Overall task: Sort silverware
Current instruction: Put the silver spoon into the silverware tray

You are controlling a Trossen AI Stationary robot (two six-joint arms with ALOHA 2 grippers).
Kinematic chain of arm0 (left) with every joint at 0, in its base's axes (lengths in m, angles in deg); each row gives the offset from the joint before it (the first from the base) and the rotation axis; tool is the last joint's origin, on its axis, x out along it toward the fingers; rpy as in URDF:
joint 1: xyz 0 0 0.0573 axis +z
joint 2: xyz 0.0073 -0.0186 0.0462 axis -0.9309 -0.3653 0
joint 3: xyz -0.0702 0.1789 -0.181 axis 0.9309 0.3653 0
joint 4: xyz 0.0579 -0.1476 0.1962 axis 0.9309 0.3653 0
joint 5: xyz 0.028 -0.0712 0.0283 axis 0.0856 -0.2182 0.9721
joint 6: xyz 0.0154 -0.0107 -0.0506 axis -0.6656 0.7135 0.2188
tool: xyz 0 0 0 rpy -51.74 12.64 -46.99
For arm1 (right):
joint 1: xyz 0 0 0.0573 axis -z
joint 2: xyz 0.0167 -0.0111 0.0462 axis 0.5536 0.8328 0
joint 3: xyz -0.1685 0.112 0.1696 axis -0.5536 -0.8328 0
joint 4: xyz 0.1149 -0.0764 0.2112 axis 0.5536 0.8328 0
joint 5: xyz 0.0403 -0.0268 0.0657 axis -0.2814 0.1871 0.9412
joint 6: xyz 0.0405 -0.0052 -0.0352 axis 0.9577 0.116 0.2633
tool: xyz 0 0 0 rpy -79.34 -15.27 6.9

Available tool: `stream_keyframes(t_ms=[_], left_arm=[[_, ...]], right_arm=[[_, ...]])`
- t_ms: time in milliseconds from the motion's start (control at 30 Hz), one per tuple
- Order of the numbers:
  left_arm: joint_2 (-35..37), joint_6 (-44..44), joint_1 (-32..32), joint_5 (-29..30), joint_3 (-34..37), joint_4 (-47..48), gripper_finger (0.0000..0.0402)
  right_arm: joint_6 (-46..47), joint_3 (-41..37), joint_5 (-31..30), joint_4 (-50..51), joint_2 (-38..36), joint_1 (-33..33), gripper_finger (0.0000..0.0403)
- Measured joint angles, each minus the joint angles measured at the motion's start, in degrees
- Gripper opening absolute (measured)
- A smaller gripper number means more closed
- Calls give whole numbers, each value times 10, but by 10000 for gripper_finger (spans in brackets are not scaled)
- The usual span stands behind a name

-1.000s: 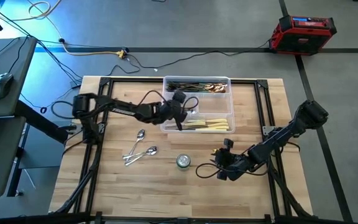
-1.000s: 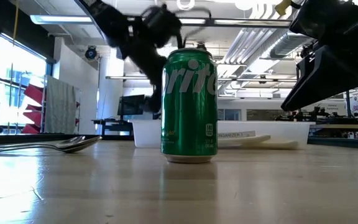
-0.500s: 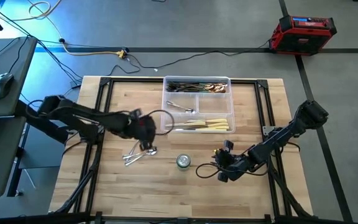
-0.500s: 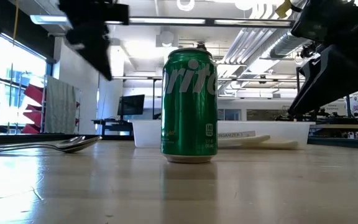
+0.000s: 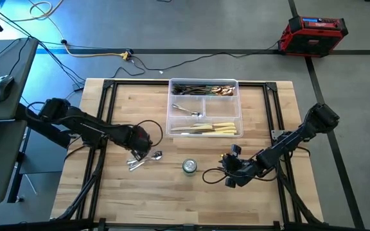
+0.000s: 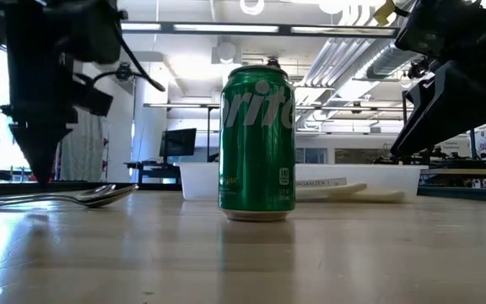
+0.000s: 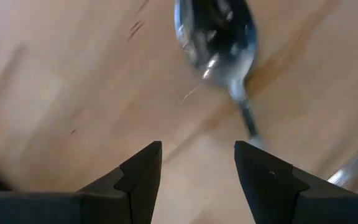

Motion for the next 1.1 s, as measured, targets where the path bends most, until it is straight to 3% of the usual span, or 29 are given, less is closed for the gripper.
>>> stream_keyframes(t_ms=[167, 700, 1100], left_arm=[[1, -26, 22, -28, 20, -74, 184], [57, -29, 37, -31, 21, -95, 184], [18, -42, 43, -50, 62, -167, 178]], right_arm=[[-1, 0, 1, 0, 0, 0, 103], [-1, 0, 1, 0, 0, 0, 103], [-1, 0, 1, 0, 0, 0, 103]])
